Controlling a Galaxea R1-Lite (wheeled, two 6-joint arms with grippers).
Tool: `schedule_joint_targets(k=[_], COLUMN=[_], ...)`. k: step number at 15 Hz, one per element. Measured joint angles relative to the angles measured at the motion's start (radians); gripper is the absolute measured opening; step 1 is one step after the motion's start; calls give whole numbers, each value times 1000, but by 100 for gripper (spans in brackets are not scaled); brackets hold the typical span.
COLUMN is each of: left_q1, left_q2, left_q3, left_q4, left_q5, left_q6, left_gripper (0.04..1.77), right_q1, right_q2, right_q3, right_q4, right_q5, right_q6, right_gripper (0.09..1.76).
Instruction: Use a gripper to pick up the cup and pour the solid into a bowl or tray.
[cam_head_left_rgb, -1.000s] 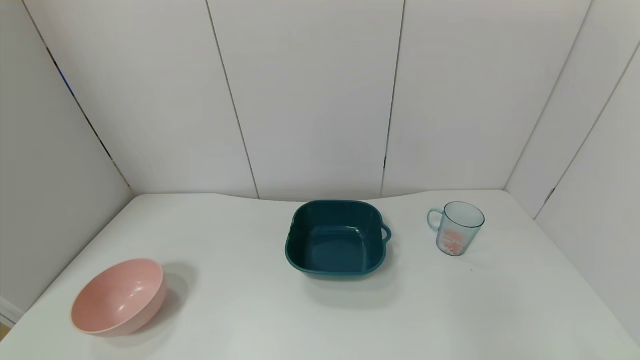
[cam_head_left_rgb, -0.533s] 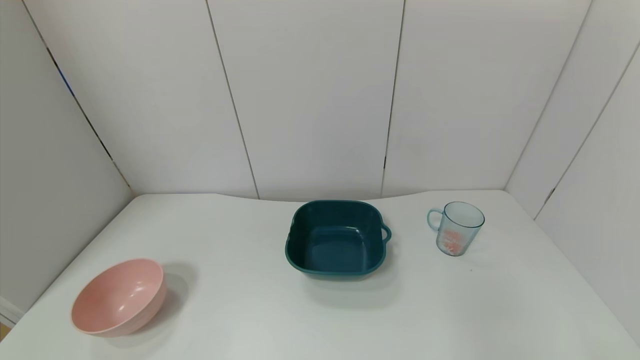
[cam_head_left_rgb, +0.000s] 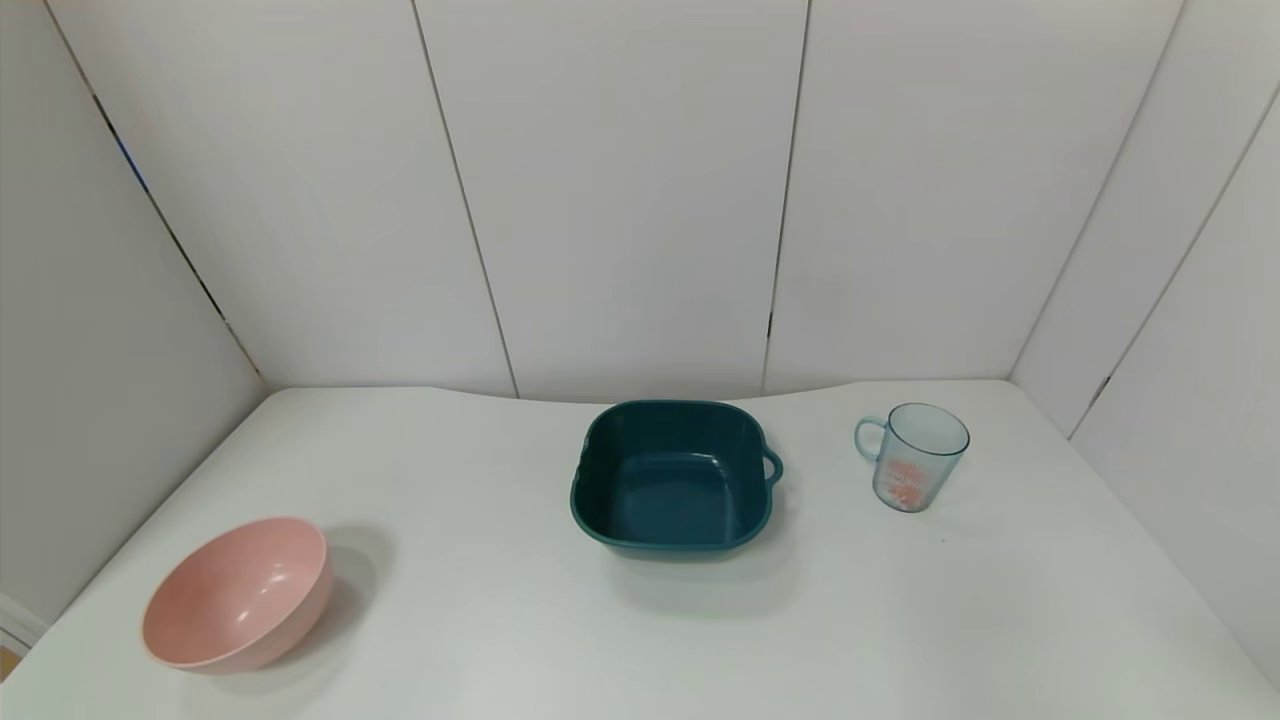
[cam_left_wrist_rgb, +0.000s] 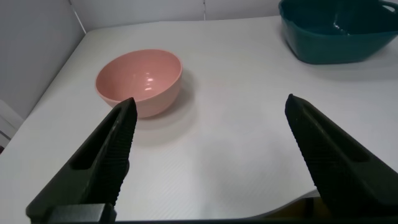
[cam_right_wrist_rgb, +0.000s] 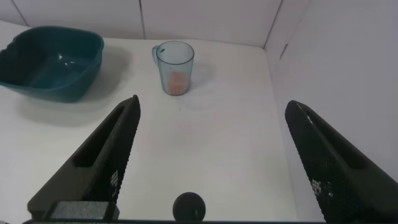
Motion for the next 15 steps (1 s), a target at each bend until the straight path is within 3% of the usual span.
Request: schedule_joint_targets(k=[6,15], left_q1=[0,0], left_q2=[0,0], left_q3=[0,0], left_q4=[0,0], left_q5=[0,0], left_q6=[0,0], left_gripper=[172,172], right_q1=[10,12], right_q2=[420,967], right_q3=[-103,-49], right_q4=[-73,-499], right_q5=[77,89], right_q6=[-29,-31], right_gripper=[170,170])
